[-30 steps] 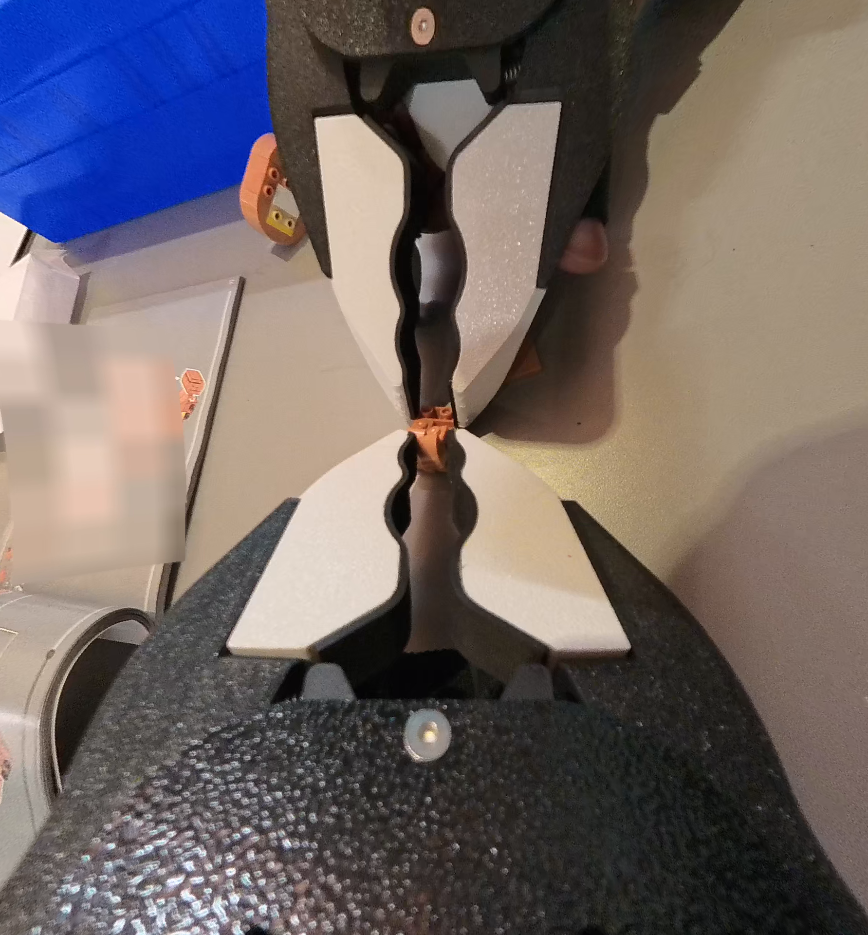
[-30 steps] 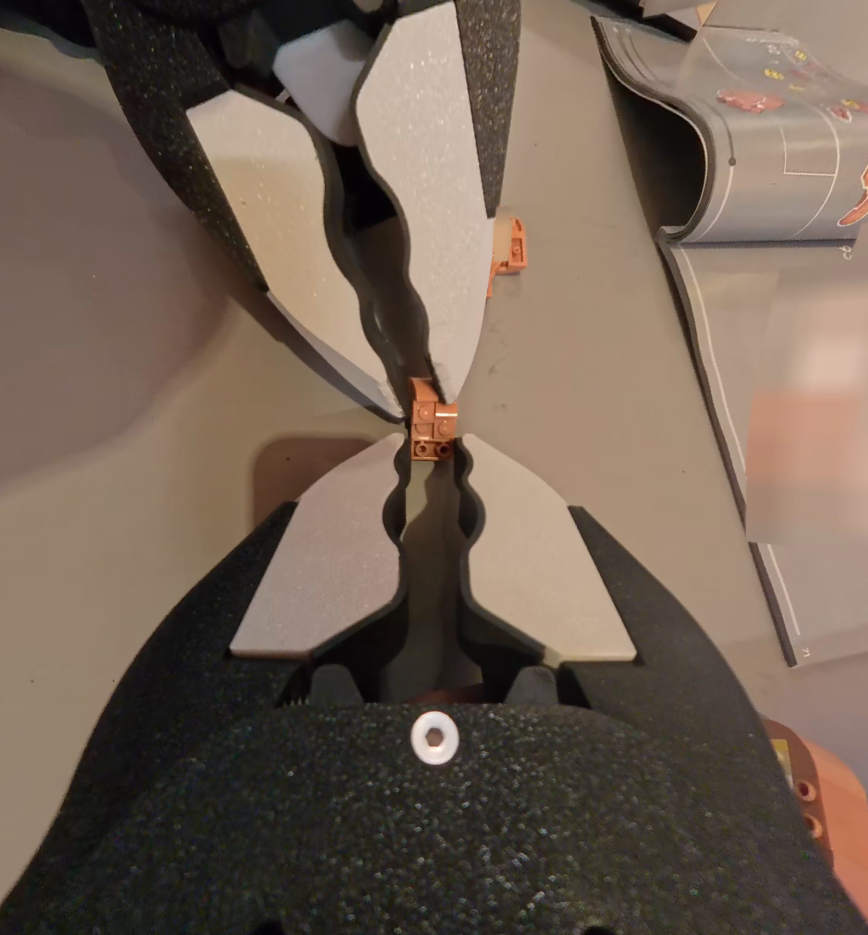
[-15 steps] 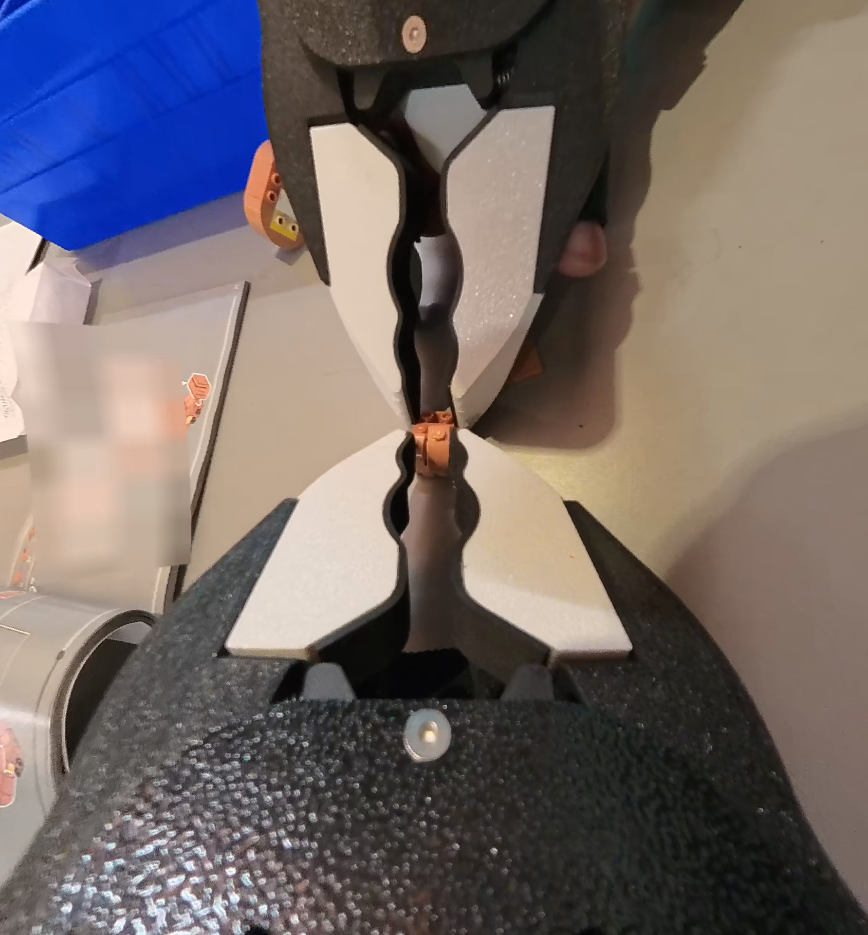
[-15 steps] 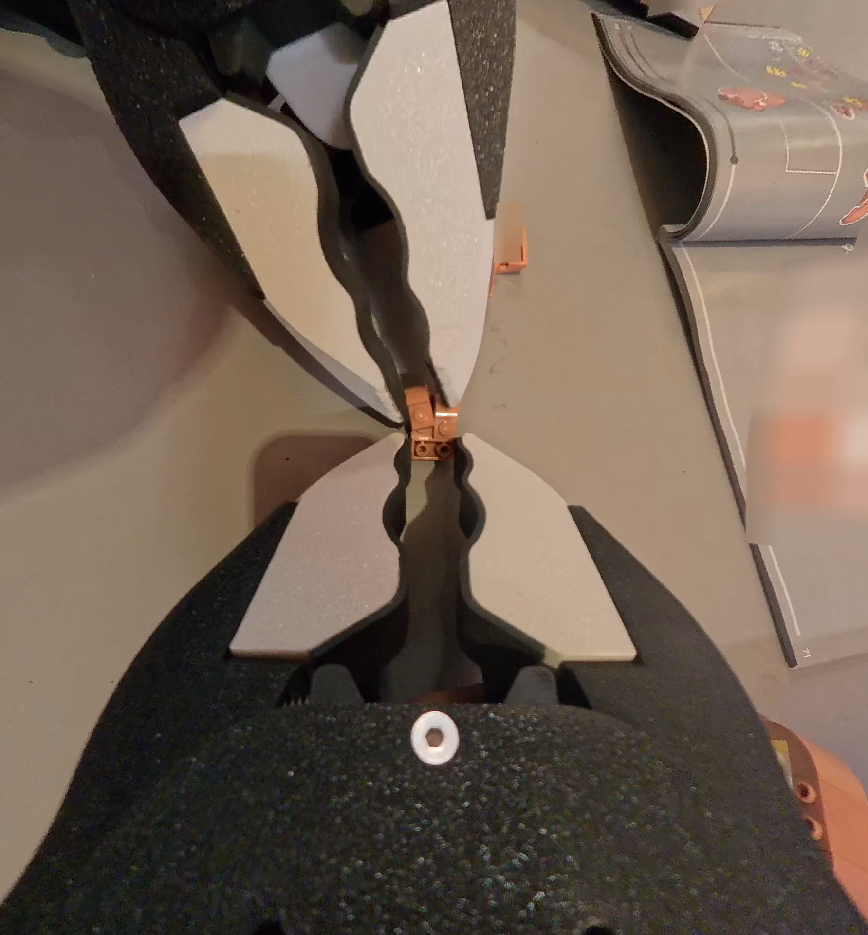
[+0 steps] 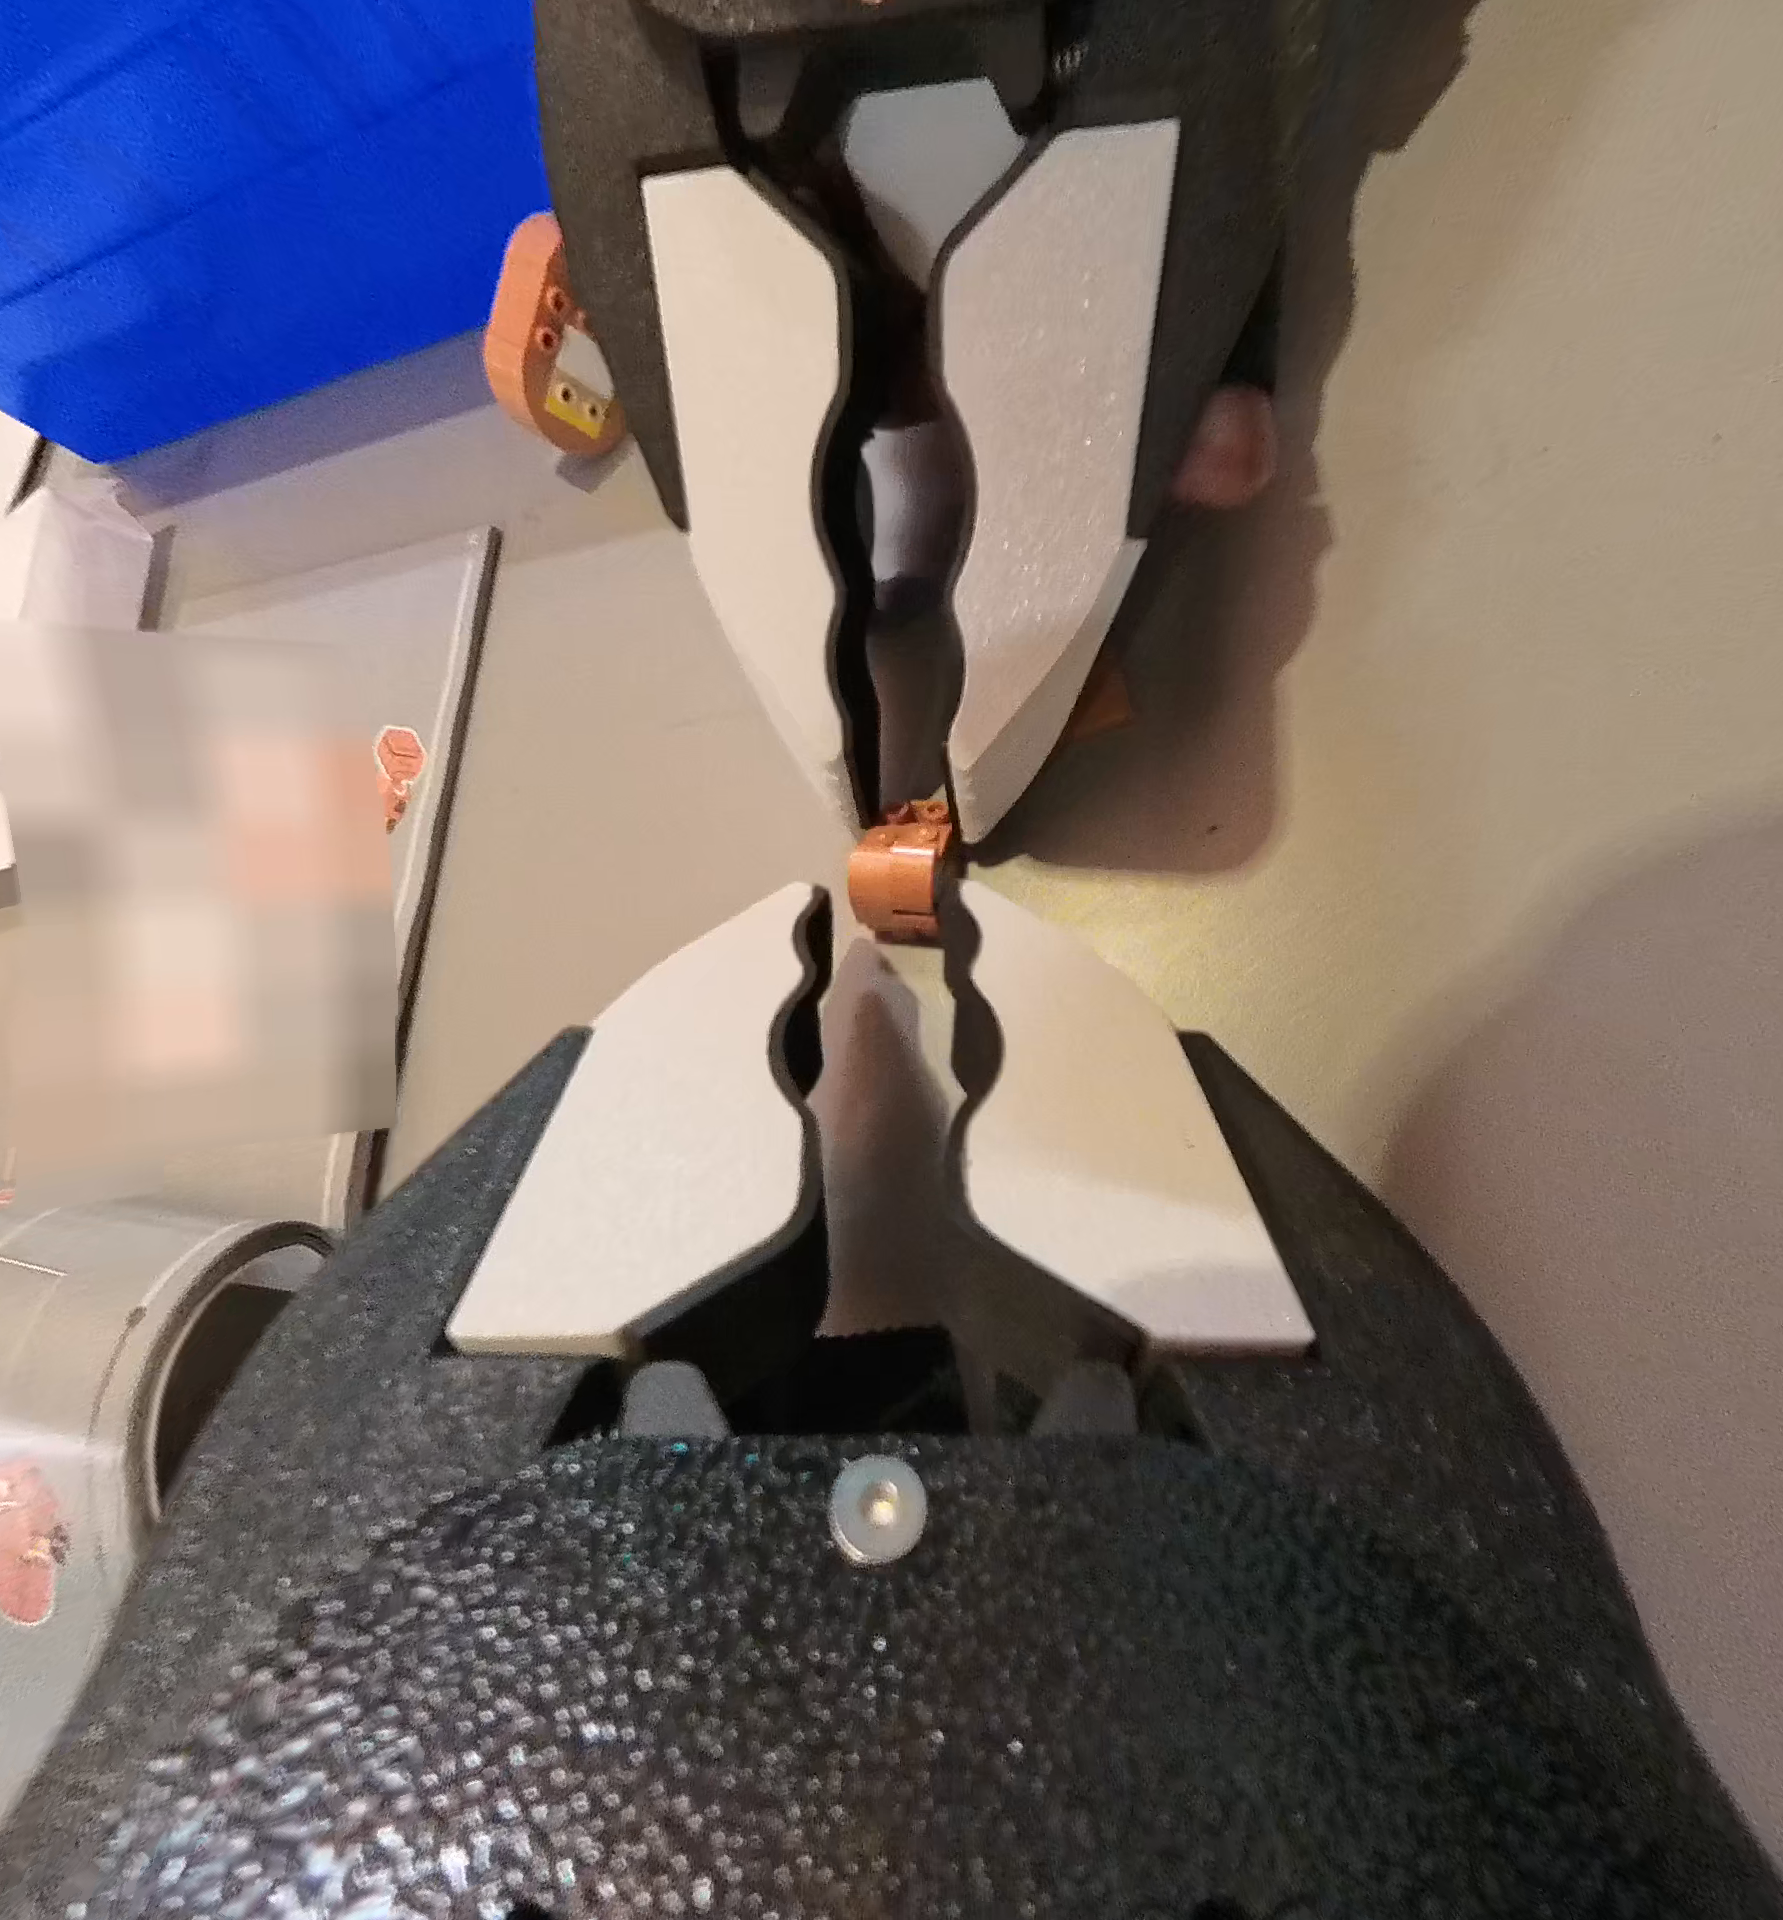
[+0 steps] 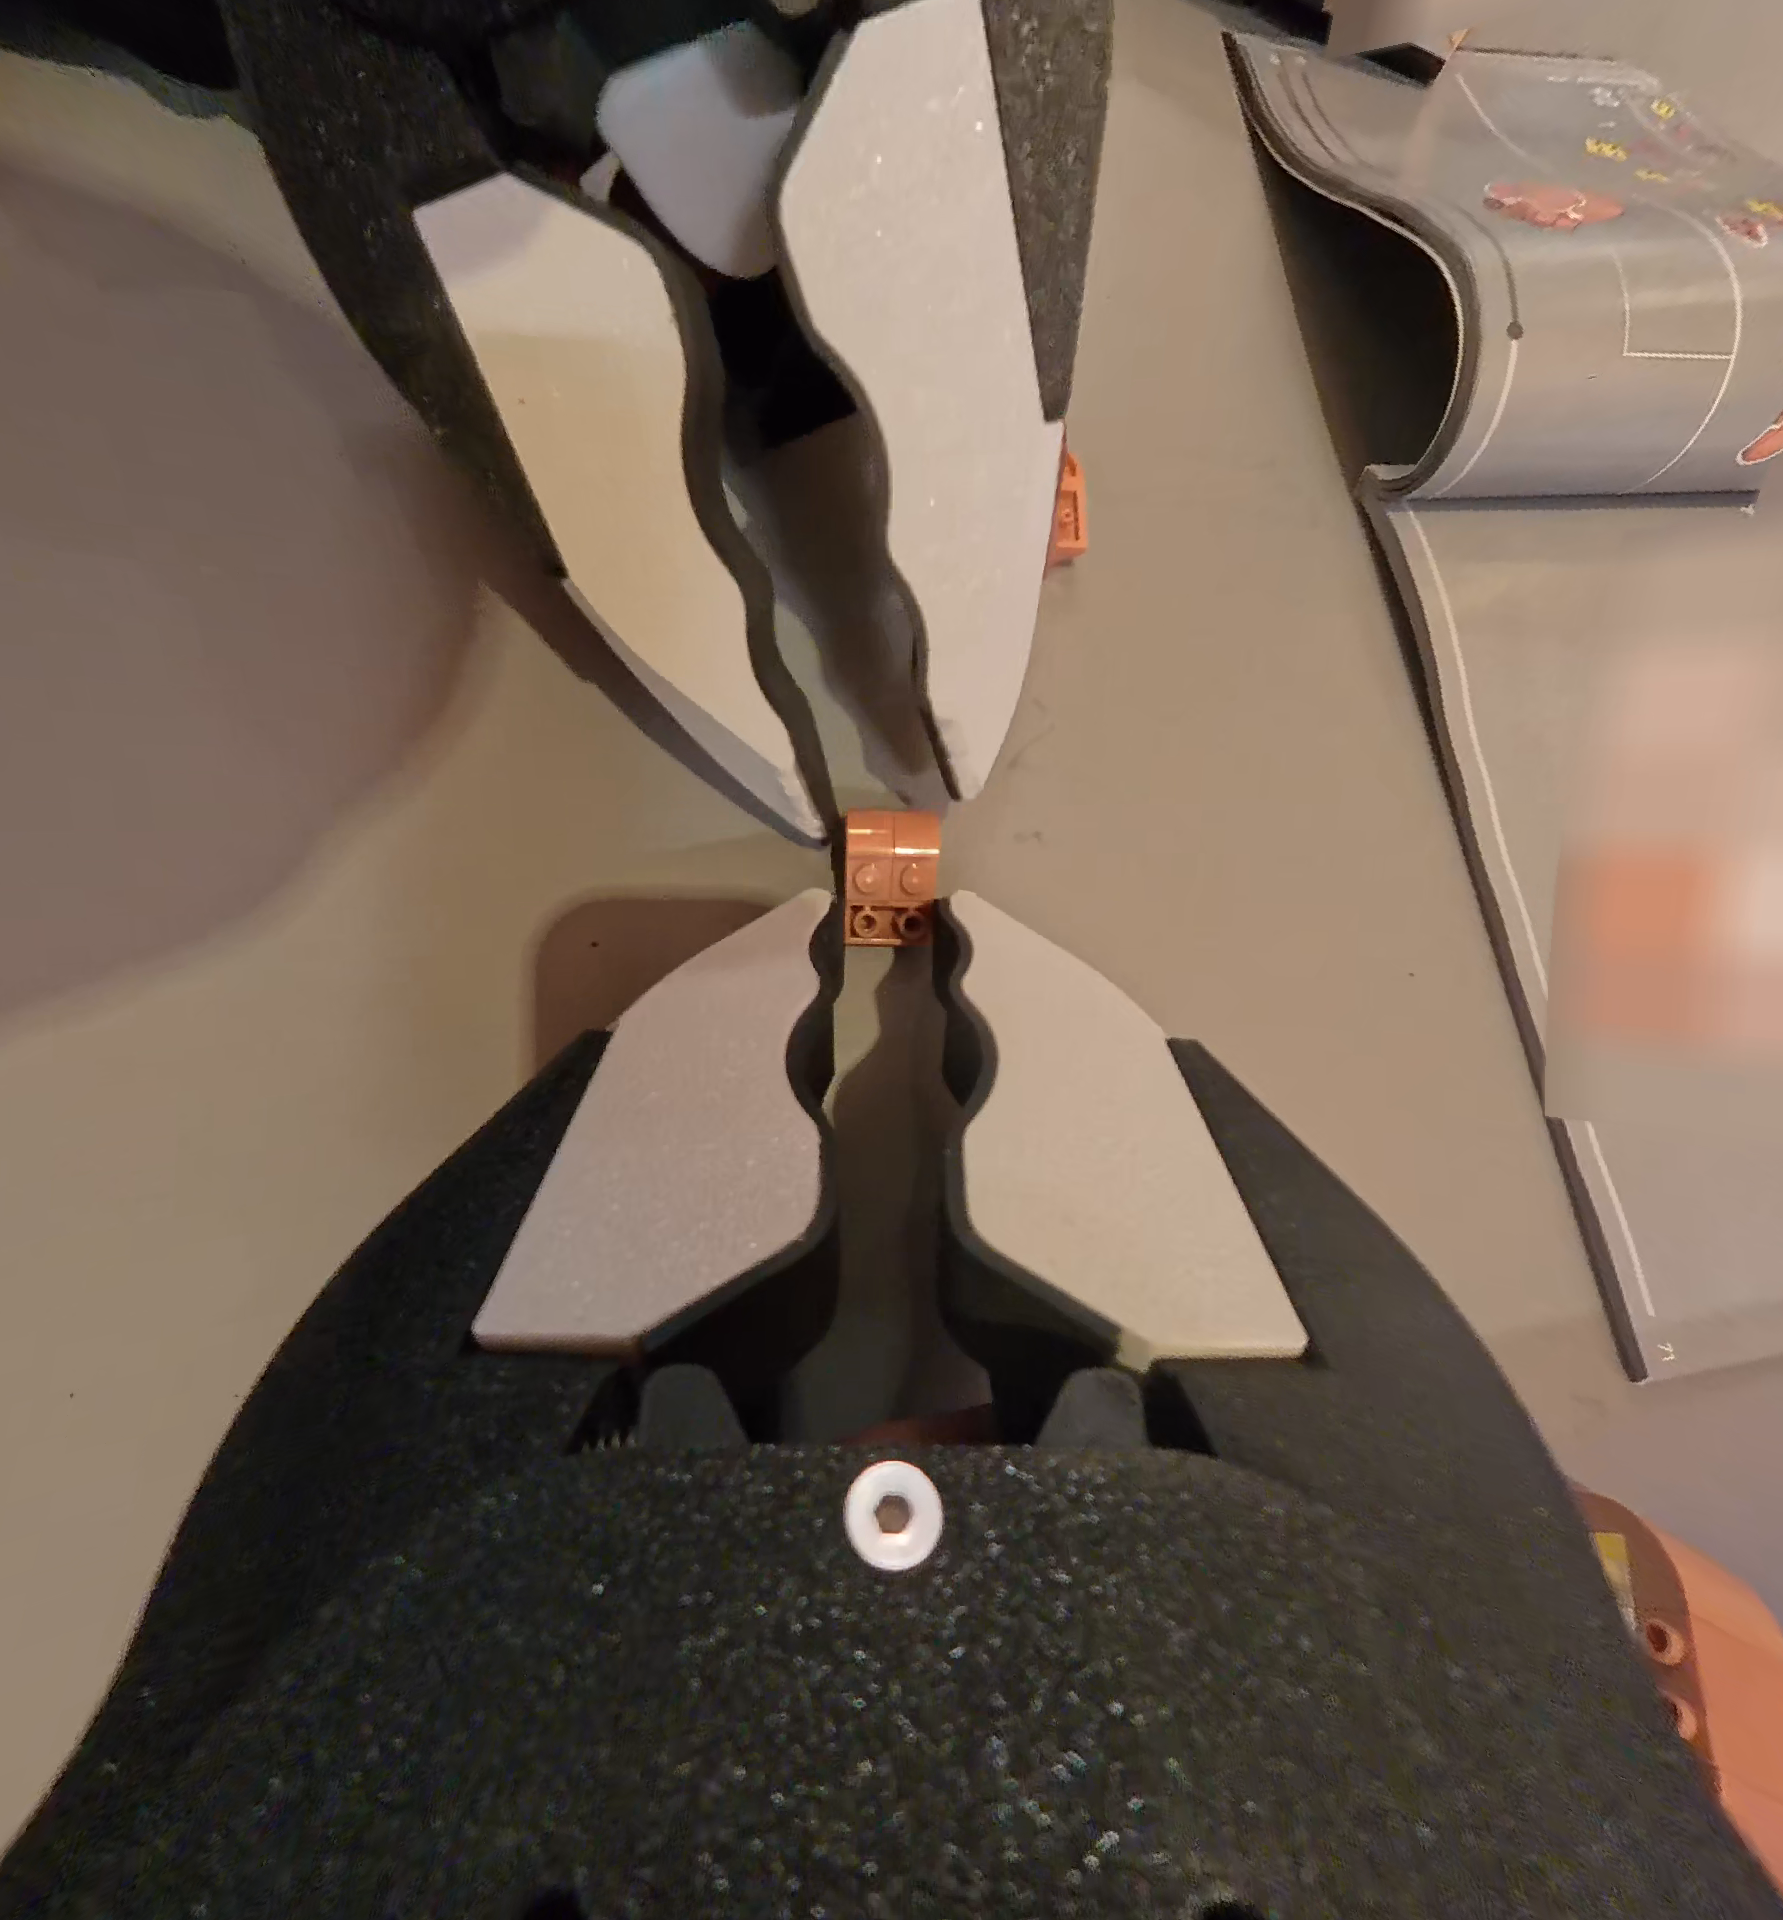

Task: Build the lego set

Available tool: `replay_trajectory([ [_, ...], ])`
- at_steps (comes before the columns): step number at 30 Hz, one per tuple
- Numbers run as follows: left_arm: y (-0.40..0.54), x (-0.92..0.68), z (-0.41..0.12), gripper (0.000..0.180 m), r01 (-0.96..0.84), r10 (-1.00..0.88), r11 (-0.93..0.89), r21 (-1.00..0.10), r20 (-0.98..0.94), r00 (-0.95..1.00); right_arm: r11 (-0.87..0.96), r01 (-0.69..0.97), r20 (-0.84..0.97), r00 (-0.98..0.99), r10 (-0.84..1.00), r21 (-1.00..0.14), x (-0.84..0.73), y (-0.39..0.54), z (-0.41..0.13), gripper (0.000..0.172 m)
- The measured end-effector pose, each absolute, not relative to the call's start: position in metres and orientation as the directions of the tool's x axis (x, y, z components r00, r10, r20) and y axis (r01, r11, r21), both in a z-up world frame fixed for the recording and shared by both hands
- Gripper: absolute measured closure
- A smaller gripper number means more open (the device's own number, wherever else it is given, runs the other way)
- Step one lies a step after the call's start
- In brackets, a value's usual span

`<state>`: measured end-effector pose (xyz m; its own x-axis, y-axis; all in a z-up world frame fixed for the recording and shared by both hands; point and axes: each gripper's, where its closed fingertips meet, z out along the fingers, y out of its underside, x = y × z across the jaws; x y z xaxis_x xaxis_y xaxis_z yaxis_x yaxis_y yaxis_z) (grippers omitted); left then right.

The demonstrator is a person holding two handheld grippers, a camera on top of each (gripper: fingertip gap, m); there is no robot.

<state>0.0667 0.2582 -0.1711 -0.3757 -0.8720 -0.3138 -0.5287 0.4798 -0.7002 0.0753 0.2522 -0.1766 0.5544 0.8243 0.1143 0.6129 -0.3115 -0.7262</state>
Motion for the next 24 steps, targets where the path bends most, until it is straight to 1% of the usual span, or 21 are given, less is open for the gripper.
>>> replay_trajectory([
  [7,0.257,0.0631,-0.1748,0.158,-0.557,-0.891,0.402,-0.727,-0.17,-0.421,-0.311,0.61,0.105,0.549,0.829,-0.729,0.0746,0.2523,-0.1761,0.156],
  [13,0.2556,0.0631,-0.1789,0.157,-0.6,-0.895,0.353,-0.718,-0.072,-0.441,-0.305,0.614,0.108,0.542,0.833,-0.728,0.0735,0.2525,-0.1763,0.156],
  [17,0.2542,0.0639,-0.1805,0.159,-0.615,-0.893,0.339,-0.712,-0.037,-0.449,-0.302,0.616,0.108,0.538,0.836,-0.728,0.073,0.252,-0.1763,0.156],
  [19,0.2552,0.0644,-0.1806,0.164,-0.619,-0.896,0.331,-0.712,-0.031,-0.443,-0.297,0.619,0.11,0.532,0.84,-0.727,0.0723,0.251,-0.1764,0.156],
  [24,0.2546,0.0638,-0.1807,0.164,-0.617,-0.893,0.335,-0.712,-0.031,-0.448,-0.289,0.619,0.111,0.525,0.844,-0.73,0.0716,0.2498,-0.1759,0.156],
])
